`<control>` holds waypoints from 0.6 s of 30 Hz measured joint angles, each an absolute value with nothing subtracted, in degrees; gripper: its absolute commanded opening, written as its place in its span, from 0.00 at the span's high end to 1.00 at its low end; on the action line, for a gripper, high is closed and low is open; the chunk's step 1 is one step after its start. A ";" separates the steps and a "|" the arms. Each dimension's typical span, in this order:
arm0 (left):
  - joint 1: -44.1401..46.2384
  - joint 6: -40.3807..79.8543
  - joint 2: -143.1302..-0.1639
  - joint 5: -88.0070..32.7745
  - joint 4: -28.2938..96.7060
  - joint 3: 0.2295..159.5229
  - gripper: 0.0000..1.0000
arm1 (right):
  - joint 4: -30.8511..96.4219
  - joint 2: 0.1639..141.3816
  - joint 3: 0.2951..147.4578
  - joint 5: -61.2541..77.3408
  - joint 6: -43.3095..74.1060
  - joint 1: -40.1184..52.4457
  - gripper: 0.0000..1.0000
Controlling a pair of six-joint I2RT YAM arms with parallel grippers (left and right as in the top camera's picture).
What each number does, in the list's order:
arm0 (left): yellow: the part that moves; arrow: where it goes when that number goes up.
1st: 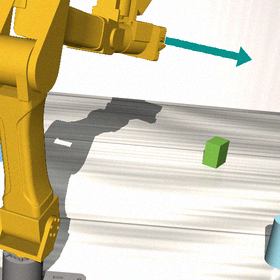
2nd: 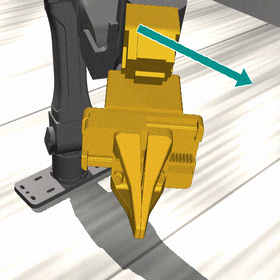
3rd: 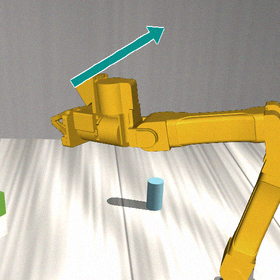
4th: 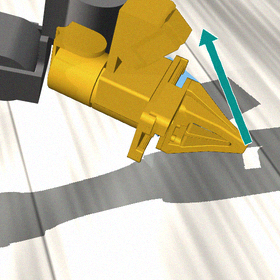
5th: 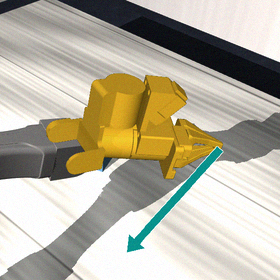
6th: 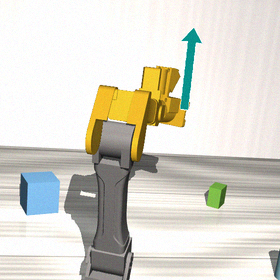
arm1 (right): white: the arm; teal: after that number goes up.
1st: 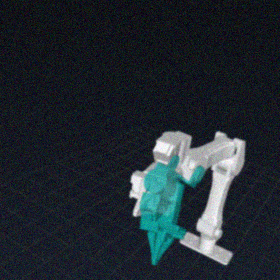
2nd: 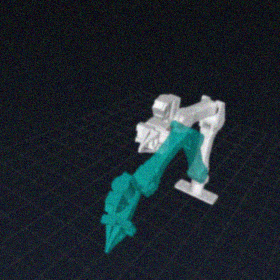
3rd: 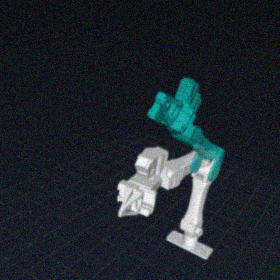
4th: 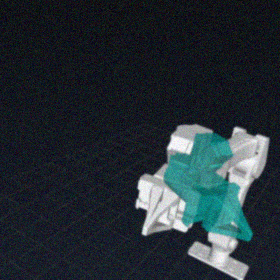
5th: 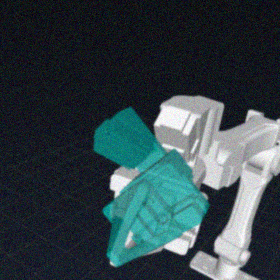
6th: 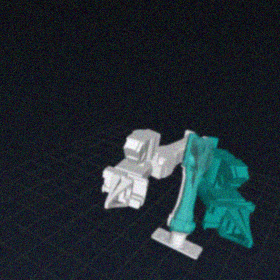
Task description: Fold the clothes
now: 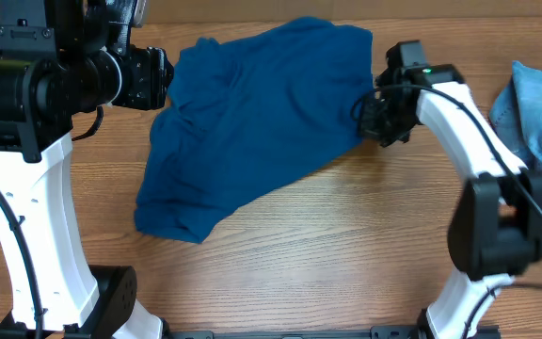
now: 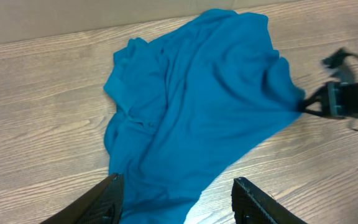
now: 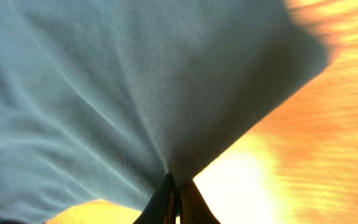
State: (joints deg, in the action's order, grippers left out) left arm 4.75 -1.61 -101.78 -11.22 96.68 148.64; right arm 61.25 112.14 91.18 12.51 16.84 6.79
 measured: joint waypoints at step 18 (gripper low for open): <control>4.75 -1.58 -101.78 -13.96 96.68 148.64 0.41 | 62.63 106.96 91.98 4.01 16.27 6.79 0.29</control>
State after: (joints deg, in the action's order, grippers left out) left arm 4.75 -1.58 -101.78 -13.96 96.68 148.64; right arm 62.63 106.96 91.98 4.01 16.27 6.79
